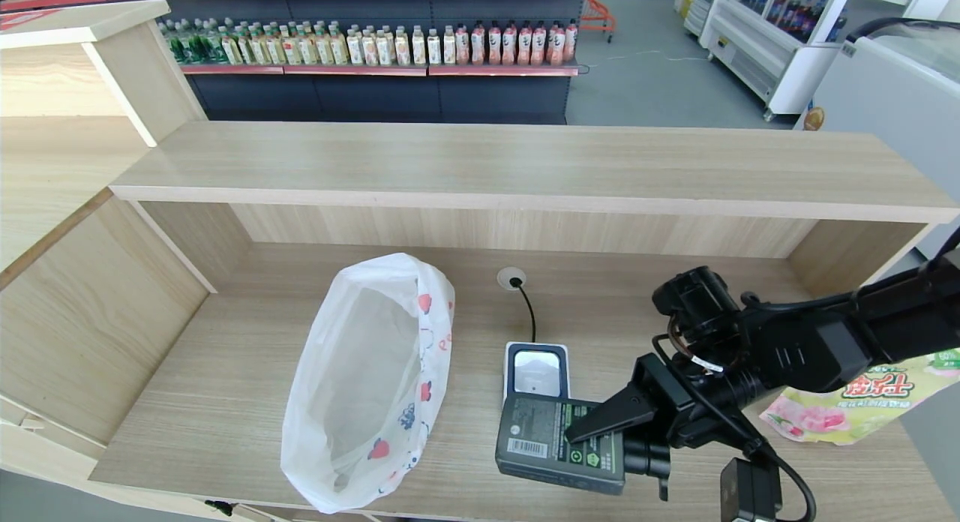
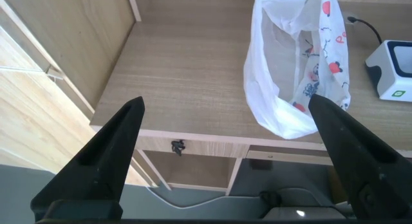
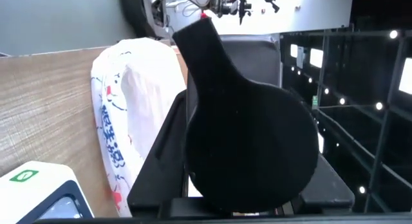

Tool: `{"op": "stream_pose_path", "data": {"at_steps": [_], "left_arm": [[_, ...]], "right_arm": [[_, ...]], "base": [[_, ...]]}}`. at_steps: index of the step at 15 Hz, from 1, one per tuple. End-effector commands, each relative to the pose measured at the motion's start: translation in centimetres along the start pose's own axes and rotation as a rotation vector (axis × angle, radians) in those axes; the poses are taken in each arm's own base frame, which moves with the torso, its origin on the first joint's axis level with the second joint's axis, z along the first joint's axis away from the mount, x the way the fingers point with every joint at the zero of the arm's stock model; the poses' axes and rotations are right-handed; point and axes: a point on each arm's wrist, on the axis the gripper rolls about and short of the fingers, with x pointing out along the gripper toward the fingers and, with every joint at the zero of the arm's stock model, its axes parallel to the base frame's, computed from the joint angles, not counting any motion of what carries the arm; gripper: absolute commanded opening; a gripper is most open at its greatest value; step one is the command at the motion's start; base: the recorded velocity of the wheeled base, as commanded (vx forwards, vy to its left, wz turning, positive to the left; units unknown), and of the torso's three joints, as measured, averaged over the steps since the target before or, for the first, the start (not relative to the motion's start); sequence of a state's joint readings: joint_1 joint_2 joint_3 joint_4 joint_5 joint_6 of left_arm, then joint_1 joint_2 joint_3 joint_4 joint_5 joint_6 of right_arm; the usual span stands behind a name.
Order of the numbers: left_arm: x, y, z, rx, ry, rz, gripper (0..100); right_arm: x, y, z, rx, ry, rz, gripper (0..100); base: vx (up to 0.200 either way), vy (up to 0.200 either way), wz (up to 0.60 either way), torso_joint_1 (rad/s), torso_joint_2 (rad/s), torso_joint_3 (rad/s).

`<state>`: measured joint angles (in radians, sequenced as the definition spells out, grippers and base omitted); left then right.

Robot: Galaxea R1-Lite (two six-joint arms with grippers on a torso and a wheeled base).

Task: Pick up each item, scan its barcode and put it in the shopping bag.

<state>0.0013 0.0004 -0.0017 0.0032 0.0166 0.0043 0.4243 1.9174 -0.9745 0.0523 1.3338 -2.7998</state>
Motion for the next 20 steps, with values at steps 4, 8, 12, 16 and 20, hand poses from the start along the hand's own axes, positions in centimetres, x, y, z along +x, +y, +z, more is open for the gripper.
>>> {"op": "stream_pose_path", "data": {"at_steps": [4,8,12,16,20], "left_arm": [[0.0,0.0,0.0,0.0,0.0,0.001,100],[0.0,0.0,0.0,0.0,0.0,0.001,100],[0.0,0.0,0.0,0.0,0.0,0.001,100],[0.0,0.0,0.0,0.0,0.0,0.001,100],[0.0,0.0,0.0,0.0,0.0,0.001,100]], "right_arm": [[-0.3,-1.3,-0.3,-0.129,0.012,-0.004,0],[-0.2,-1.5,-0.2,-0.13,0.006,-0.006,0],[0.4,-1.2,-0.1,-0.118,-0.013,-0.008,0],[0.4,-1.2,-0.1,-0.117,-0.012,-0.008,0],[0.5,-0.9,-0.1,-0.108,-0.014,-0.007,0]], "base": [[0.0,0.0,0.0,0.0,0.0,0.0],[0.0,0.0,0.0,0.0,0.0,0.0],[0.0,0.0,0.0,0.0,0.0,0.0],[0.0,0.0,0.0,0.0,0.0,0.0],[0.0,0.0,0.0,0.0,0.0,0.0]]}}
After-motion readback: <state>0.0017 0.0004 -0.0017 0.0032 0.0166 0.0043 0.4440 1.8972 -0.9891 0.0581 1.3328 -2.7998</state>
